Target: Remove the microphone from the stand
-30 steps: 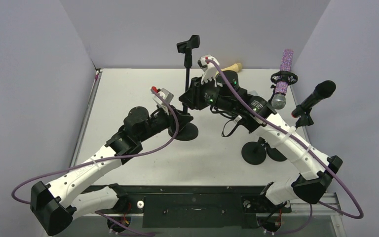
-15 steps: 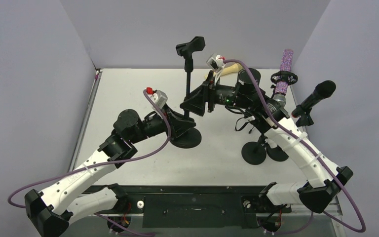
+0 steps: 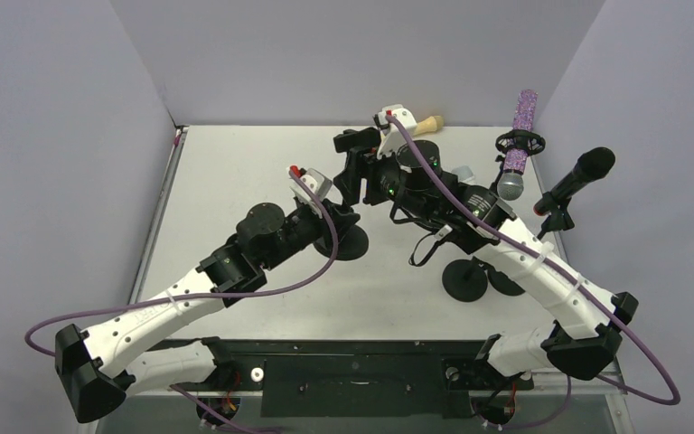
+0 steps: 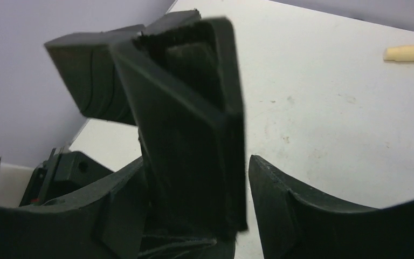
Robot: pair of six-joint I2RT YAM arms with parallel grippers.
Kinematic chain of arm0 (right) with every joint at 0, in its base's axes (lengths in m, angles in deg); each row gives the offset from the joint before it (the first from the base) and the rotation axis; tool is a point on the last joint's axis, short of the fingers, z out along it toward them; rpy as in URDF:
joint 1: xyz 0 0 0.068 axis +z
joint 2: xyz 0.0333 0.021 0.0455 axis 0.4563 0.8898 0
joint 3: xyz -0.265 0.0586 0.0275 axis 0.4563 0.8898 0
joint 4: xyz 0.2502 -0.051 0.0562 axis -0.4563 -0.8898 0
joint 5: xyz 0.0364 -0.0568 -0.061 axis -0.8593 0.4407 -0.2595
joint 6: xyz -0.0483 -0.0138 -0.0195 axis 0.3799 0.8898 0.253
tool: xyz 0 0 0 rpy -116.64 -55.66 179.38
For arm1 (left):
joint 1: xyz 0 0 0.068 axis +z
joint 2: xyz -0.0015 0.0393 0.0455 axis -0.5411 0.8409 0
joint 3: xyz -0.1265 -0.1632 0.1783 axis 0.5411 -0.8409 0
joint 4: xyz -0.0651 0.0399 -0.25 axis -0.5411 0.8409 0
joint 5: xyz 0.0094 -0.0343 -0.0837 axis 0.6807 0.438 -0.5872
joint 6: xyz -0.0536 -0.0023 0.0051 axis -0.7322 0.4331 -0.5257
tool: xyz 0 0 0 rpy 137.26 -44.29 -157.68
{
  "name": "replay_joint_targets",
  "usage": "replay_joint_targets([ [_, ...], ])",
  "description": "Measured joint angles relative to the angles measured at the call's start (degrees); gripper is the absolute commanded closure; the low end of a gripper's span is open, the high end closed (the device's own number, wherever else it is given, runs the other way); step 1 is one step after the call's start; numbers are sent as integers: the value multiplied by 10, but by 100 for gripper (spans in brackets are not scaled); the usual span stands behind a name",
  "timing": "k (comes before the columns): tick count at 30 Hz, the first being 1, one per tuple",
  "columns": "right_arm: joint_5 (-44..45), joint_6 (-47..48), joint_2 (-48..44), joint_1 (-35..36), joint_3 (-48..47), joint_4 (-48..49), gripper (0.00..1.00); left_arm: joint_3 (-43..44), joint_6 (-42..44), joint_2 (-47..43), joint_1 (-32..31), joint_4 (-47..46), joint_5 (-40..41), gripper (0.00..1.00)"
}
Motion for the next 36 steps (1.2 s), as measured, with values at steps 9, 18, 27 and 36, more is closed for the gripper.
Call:
replay_joint_targets([
  [9, 45, -15, 40, 11, -15, -13, 38, 0, 21, 8, -10, 5, 37, 100],
  [18, 47, -10, 28, 14, -2, -5, 26, -6, 23, 33, 2, -25, 117, 100],
  [27, 68, -10, -21, 14, 51, 10, 26, -39, 23, 122, 57, -147, 192, 100],
  [36, 103, -21, -100, 1, 113, 24, 26, -47, 54, 314, 154, -347, 168, 100],
])
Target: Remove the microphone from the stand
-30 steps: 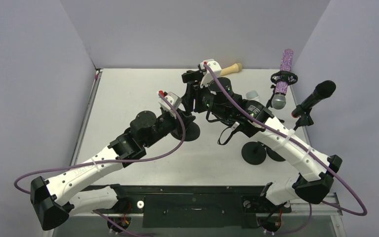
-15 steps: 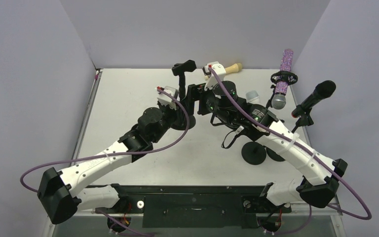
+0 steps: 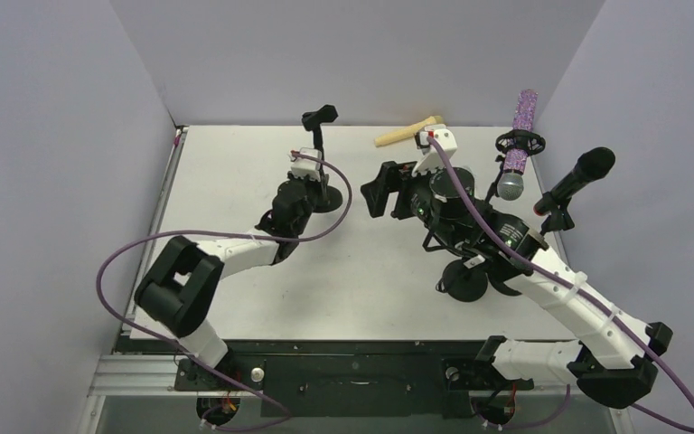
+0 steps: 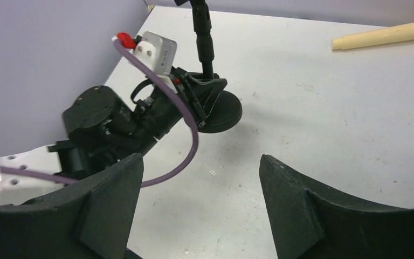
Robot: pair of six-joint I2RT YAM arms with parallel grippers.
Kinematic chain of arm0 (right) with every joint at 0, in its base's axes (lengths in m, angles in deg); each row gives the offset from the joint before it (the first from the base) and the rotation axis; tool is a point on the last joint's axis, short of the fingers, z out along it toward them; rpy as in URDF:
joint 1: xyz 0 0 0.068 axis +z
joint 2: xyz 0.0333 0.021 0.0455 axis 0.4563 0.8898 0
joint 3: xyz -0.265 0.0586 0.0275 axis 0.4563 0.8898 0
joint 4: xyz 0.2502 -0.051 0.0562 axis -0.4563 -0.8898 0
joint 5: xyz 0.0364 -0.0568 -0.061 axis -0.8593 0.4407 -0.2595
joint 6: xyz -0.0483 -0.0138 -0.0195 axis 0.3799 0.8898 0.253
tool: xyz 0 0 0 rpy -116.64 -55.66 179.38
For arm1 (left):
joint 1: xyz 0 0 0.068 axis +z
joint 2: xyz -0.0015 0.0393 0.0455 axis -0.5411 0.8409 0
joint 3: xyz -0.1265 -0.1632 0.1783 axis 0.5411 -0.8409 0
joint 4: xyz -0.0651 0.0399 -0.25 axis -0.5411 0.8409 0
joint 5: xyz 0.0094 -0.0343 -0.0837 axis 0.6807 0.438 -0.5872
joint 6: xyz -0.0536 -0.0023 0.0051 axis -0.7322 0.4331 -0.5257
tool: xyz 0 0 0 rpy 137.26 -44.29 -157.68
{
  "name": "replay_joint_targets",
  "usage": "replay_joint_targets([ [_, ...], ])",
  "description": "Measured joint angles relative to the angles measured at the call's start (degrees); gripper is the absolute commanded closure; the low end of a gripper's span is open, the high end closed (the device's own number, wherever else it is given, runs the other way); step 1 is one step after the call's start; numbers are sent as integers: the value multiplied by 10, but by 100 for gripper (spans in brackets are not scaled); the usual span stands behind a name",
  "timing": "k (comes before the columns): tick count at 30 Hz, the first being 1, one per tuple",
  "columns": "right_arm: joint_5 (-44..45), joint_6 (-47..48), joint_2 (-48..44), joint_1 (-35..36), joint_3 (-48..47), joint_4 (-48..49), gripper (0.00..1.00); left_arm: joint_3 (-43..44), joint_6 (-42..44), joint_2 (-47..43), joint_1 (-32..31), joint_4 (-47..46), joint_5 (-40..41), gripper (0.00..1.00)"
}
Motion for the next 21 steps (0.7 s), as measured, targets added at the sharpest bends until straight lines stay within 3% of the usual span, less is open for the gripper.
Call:
replay_joint_targets([
  [9, 18, -13, -59, -15, 30, -4, 26, 75, 33, 218, 63, -140, -54, 100],
  [21, 31, -14, -73, -30, 41, -15, 26, 267, 28, 375, 115, -167, -117, 100],
])
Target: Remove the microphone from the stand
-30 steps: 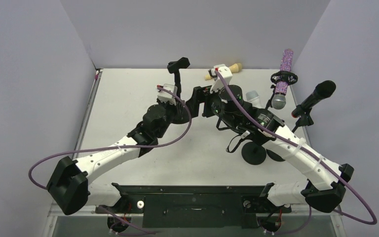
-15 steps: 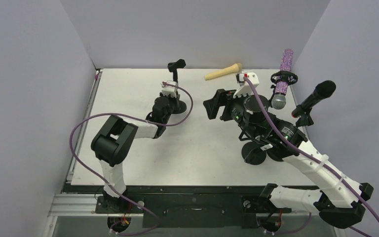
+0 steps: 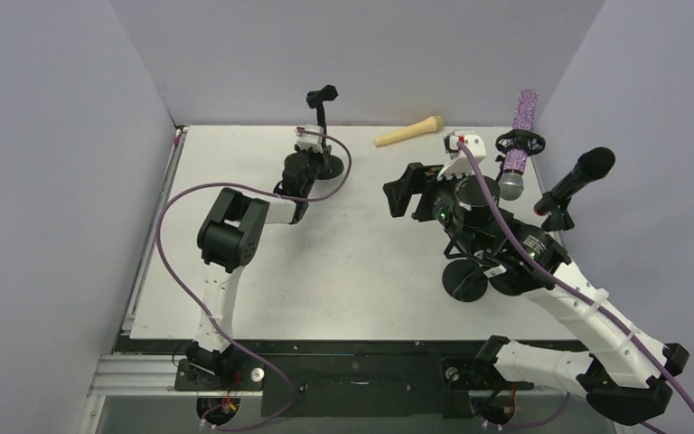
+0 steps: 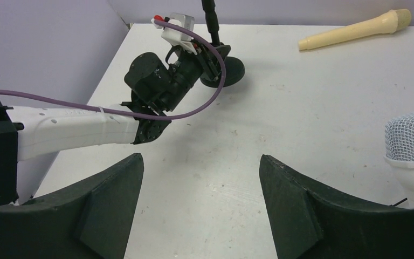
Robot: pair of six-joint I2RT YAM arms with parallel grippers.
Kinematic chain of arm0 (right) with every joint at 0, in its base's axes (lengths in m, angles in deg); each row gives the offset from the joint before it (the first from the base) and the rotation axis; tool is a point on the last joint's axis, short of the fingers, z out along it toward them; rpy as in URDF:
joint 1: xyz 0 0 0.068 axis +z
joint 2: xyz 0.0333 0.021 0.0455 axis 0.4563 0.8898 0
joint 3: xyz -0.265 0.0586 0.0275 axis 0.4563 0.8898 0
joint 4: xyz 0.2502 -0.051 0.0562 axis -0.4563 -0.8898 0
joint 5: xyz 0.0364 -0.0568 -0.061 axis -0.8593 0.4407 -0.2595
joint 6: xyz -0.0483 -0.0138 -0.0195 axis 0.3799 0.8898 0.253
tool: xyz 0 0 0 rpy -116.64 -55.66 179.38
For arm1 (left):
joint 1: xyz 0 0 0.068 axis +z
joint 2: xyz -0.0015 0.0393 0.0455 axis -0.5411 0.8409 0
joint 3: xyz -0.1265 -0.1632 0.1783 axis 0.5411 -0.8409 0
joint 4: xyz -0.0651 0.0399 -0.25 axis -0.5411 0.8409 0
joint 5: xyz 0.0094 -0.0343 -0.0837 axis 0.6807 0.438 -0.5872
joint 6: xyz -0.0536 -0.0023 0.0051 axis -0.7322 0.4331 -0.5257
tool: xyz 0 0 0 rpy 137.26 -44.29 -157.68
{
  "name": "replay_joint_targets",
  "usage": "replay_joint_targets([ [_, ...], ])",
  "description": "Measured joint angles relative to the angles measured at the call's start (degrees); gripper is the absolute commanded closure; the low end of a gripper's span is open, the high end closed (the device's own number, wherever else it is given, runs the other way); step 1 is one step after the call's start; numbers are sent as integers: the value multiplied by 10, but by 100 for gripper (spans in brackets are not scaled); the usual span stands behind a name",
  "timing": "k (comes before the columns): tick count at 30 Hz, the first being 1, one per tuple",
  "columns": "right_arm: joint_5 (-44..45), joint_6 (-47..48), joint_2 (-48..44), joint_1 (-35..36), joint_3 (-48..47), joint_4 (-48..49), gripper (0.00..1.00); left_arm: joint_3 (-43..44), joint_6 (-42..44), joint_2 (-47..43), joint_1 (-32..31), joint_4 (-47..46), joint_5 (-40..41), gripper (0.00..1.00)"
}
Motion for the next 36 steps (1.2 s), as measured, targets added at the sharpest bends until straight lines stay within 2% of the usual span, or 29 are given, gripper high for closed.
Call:
replay_joint_targets([
  [10, 0, 4, 3, -10, 0, -3, 26, 54, -26, 56, 17, 33, -34, 94],
  [22, -1, 4, 4, -10, 10, -2, 26, 56, -38, 57, 19, 49, -44, 66],
  [31, -3, 4, -4, -11, 24, -2, 26, 53, -41, 55, 19, 44, -50, 57],
  [33, -3, 4, -8, -11, 26, -2, 26, 46, -42, 51, 20, 43, -50, 51],
  [36, -3, 4, -10, -11, 26, -2, 26, 29, -43, 40, 20, 42, -50, 36],
])
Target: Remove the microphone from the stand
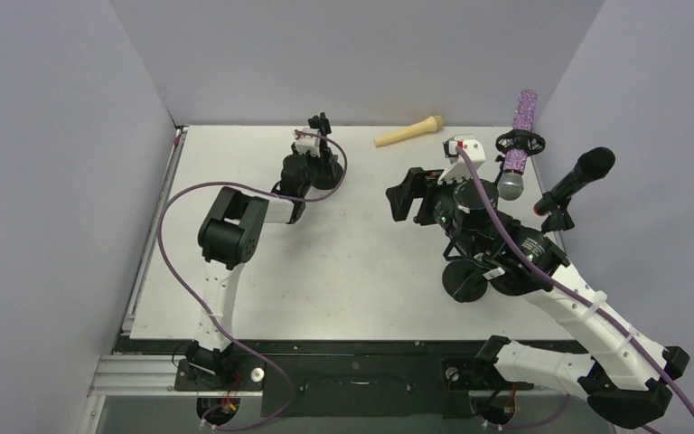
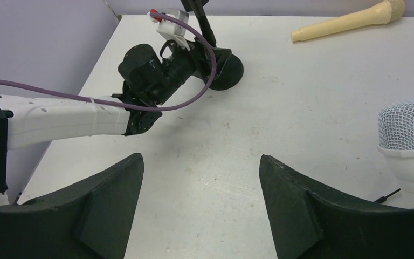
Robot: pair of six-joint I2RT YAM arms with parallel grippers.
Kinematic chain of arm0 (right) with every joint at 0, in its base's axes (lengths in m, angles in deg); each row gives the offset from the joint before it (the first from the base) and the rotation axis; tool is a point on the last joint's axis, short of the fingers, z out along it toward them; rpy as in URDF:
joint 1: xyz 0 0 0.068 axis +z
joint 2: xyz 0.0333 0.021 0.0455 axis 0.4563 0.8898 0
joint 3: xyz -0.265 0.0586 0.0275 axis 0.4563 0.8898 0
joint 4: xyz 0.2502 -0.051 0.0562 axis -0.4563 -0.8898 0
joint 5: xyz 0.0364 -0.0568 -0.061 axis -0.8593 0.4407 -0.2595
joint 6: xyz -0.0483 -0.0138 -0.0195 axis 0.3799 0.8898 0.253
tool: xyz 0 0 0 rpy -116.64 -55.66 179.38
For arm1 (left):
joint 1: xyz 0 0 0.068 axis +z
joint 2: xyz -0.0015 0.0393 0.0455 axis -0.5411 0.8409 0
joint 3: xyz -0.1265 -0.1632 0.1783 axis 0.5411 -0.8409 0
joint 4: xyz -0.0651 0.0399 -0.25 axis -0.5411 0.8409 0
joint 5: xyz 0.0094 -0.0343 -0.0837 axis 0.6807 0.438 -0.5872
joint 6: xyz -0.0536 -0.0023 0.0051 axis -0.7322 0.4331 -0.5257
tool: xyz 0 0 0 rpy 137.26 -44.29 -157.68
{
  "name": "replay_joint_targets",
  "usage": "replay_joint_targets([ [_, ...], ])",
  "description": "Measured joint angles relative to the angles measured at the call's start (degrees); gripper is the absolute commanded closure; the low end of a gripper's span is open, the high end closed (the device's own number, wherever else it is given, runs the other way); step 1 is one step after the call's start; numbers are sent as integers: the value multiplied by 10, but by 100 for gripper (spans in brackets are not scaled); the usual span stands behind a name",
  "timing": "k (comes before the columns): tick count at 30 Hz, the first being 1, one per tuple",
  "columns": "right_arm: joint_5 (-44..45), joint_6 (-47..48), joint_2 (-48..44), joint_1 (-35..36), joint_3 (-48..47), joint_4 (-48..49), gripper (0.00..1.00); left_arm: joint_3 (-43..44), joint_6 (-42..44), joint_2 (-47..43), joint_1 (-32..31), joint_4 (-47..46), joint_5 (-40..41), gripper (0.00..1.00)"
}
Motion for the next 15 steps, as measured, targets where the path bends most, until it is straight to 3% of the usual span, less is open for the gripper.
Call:
replay_joint_targets([
  [7, -1, -6, -1, 0, 0, 0, 24, -42, 2, -51, 0, 1, 0, 1],
  [15, 0, -7, 0, -8, -4, -25, 21, -101, 3, -146, 0, 13, 5, 4],
])
